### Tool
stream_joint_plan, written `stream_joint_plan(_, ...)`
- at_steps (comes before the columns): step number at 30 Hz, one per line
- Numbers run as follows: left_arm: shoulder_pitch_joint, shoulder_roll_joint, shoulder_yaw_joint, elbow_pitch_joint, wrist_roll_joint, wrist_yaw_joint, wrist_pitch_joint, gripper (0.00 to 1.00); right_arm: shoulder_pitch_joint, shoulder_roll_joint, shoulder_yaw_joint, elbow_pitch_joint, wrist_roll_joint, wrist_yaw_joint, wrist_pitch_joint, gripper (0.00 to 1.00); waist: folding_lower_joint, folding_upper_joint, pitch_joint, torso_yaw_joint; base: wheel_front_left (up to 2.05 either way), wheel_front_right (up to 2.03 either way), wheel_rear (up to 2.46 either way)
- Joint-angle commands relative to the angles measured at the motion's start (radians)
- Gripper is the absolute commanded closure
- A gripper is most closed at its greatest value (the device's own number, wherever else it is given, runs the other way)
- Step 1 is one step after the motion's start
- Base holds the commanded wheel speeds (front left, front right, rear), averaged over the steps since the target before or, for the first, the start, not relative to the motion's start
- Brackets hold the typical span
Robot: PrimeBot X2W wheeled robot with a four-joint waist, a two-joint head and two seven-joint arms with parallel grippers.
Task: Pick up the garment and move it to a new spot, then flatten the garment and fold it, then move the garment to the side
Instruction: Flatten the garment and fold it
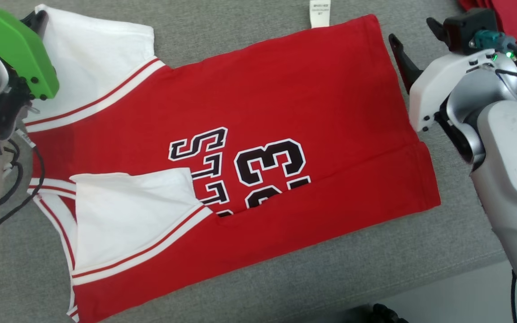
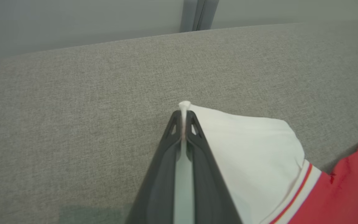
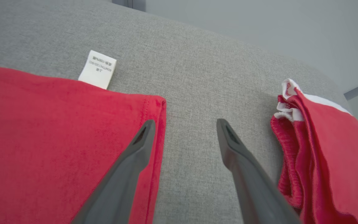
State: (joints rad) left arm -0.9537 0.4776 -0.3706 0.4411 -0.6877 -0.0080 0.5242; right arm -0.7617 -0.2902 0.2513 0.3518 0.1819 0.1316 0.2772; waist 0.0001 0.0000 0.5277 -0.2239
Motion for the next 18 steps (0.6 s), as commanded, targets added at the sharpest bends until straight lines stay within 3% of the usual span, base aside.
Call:
stream_joint_plan(1,-0.014,-0.014,-0.005,-0.014,-0.006,-0.003,-0.013,1.00,-0.029,-0.018,0.015,0.025,0.019,-0.002,0.017,0.00,-0.0001,0.0000,-0.017,0.051,0.00,0.00,0.00)
stream_joint_plan(13,-0.009,-0.072,-0.042,-0.126,-0.016,-0.026,-0.044,1.00,-0.181,-0.133,0.195,0.213,0.224,-0.002,0.170,0.00,-0.0001,0.0000,-0.012,0.162,0.00,0.00,0.00)
stream_joint_plan(15,-0.006,-0.079,-0.049,-0.132,-0.019,-0.032,-0.049,1.00,-0.197,-0.146,0.213,0.242,0.251,-0.002,0.183,0.51,-0.0001,0.0000,-0.015,0.172,0.00,0.00,0.00)
stream_joint_plan(18,-0.004,-0.092,-0.059,-0.136,-0.021,-0.038,-0.053,1.00,-0.216,-0.159,0.238,0.286,0.271,-0.002,0.193,0.63,-0.0001,0.0000,-0.019,0.181,0.00,0.00,0.00)
